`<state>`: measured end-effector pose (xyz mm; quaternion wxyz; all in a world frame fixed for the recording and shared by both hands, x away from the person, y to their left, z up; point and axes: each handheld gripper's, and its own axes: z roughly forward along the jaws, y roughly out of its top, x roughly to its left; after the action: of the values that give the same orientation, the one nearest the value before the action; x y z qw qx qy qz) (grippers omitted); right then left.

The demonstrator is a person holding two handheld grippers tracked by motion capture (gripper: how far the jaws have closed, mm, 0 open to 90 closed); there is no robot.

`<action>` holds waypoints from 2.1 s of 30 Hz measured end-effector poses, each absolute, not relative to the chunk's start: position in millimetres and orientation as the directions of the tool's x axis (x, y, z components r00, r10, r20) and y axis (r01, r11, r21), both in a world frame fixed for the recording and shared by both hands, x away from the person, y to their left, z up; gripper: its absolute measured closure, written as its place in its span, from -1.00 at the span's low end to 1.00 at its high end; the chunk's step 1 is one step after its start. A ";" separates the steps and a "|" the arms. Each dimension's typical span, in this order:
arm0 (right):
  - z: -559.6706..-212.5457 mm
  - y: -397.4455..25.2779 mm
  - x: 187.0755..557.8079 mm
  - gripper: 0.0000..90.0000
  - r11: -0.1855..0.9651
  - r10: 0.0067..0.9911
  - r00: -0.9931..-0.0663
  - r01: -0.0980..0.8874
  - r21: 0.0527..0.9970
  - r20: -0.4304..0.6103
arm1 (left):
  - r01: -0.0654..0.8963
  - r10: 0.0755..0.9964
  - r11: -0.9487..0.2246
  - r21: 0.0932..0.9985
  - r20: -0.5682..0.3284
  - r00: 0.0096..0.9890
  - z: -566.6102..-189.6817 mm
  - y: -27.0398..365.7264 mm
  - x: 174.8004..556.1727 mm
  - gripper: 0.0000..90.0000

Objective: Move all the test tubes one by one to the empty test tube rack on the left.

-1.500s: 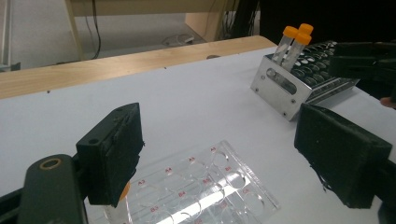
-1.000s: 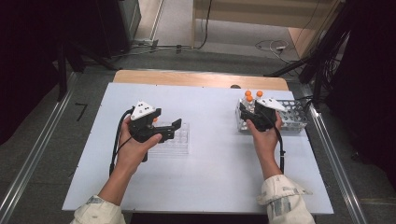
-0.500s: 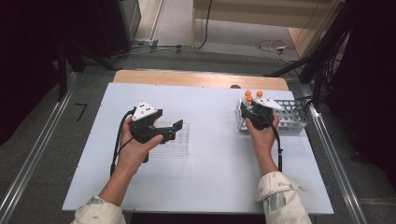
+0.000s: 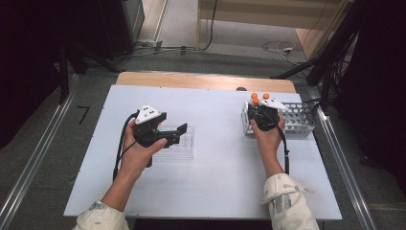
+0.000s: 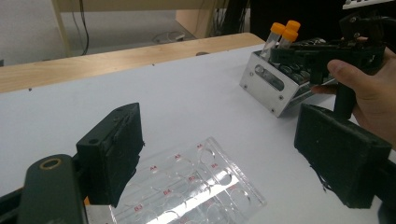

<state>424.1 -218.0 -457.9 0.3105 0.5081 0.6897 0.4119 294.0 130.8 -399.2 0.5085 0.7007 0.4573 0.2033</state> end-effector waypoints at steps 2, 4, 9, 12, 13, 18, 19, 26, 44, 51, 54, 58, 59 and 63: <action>-457.0 -217.8 424.3 0.58 0.148 0.957 -0.291 0.447 0.882 -0.013 | 0.437 0.848 -0.066 0.897 -0.181 0.499 -399.2 130.9 293.9 -0.63; -455.5 -218.0 424.2 0.58 0.144 0.956 -0.292 0.444 0.884 -0.010 | 0.438 0.848 -0.066 0.897 -0.180 0.498 -399.3 131.0 294.1 -0.63; -450.8 -218.7 422.8 0.58 0.138 0.956 -0.292 0.437 0.889 -0.005 | 0.437 0.848 -0.065 0.897 -0.181 0.498 -399.6 130.9 294.3 -0.63; -447.1 -220.1 421.9 0.58 0.134 0.956 -0.293 0.428 0.894 -0.003 | 0.438 0.848 -0.067 0.896 -0.181 0.498 -399.9 130.8 294.5 -0.63; -445.4 -220.0 421.6 0.58 0.132 0.957 -0.292 0.430 0.893 -0.001 | 0.439 0.848 -0.067 0.896 -0.180 0.499 -399.9 130.8 294.4 -0.63; -434.5 -221.0 419.7 0.58 0.129 0.956 -0.294 0.411 0.903 -0.003 | 0.437 0.848 -0.064 0.897 -0.182 0.498 -399.8 131.1 294.3 -0.63; -432.4 -221.4 419.1 0.58 0.127 0.957 -0.291 0.409 0.904 -0.003 | 0.437 0.847 -0.065 0.897 -0.182 0.499 -399.6 131.3 294.1 -0.63; -421.9 -224.7 413.5 0.58 0.125 0.955 -0.298 0.386 0.914 -0.005 | 0.437 0.846 -0.063 0.897 -0.185 0.501 -399.3 131.4 293.9 -0.63; -392.1 -219.1 371.4 0.58 0.149 0.915 -0.403 0.320 0.936 -0.008 | 0.432 0.838 -0.066 0.900 -0.185 0.514 -397.4 127.2 292.1 -0.63; -399.4 -201.1 355.9 0.58 0.192 0.869 -0.494 0.338 0.921 0.001 | 0.432 0.831 -0.069 0.899 -0.187 0.523 -395.6 122.8 290.7 -0.63; -405.2 -192.2 350.9 0.58 0.218 0.851 -0.525 0.345 0.913 -0.004 | 0.427 0.827 -0.069 0.902 -0.188 0.529 -394.0 120.4 289.7 -0.63; -411.6 -182.2 344.8 0.58 0.242 0.832 -0.554 0.354 0.904 -0.005 | 0.424 0.826 -0.077 0.902 -0.181 0.534 -392.7 116.9 288.2 -0.63; -412.6 -180.2 343.7 0.58 0.247 0.827 -0.563 0.352 0.903 -0.006 | 0.425 0.825 -0.085 0.901 -0.176 0.537 -392.9 116.0 288.0 -0.62; -415.4 -170.3 337.9 0.58 0.262 0.808 -0.589 0.352 0.899 -0.004 | 0.431 0.819 -0.084 0.899 -0.184 0.544 -393.2 108.5 287.8 -0.59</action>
<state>337.9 -170.3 -415.4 0.2417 0.3834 0.7566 0.4713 287.8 108.5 -393.2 0.5151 0.7117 0.4389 0.1885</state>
